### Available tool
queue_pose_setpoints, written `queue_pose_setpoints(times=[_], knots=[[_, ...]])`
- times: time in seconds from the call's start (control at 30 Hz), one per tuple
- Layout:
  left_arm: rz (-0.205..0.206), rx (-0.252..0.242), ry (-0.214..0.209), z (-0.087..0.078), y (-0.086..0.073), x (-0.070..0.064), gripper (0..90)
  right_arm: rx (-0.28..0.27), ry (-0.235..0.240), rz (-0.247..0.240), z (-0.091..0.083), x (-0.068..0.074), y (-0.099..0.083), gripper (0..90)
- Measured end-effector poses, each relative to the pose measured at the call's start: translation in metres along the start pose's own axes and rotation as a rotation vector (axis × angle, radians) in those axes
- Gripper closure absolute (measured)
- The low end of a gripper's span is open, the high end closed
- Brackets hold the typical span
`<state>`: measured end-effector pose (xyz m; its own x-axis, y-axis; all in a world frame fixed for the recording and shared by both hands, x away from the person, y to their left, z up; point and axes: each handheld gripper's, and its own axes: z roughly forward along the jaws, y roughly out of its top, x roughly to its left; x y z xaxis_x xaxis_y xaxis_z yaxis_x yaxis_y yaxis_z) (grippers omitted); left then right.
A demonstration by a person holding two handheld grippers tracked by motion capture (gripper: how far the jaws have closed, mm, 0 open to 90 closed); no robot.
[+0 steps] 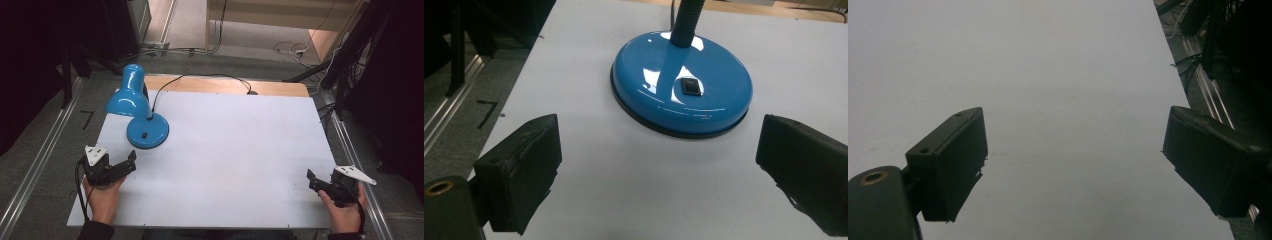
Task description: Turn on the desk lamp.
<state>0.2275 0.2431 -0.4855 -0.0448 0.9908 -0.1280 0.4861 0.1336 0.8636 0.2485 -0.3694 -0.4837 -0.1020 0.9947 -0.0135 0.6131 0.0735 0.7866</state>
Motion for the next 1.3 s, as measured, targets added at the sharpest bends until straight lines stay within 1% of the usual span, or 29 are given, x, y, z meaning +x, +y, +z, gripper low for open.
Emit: queue_pose_setpoints(times=[0.23,0.57,0.77,1.13,1.3], knots=[[-0.004,-0.002,-0.002,0.002,0.001,-0.001,4.9,0.004,0.0,0.008,0.001,-0.002,0.0,9.6],[-0.007,0.008,-0.01,0.005,0.001,-0.003,5.1,0.01,0.001,0.011,0.001,0.0,0.0,9.6],[-0.014,0.006,-0.019,0.006,0.002,-0.004,5.5,0.008,0.003,0.013,0.001,0.0,0.0,9.6],[-0.022,0.005,-0.017,0.011,0.004,-0.004,5.9,0.008,0.002,0.015,0.001,0.0,0.0,9.6],[-0.019,0.007,-0.02,0.012,0.005,-0.005,5.9,0.008,0.002,0.016,0.001,0.0,0.0,9.6]])
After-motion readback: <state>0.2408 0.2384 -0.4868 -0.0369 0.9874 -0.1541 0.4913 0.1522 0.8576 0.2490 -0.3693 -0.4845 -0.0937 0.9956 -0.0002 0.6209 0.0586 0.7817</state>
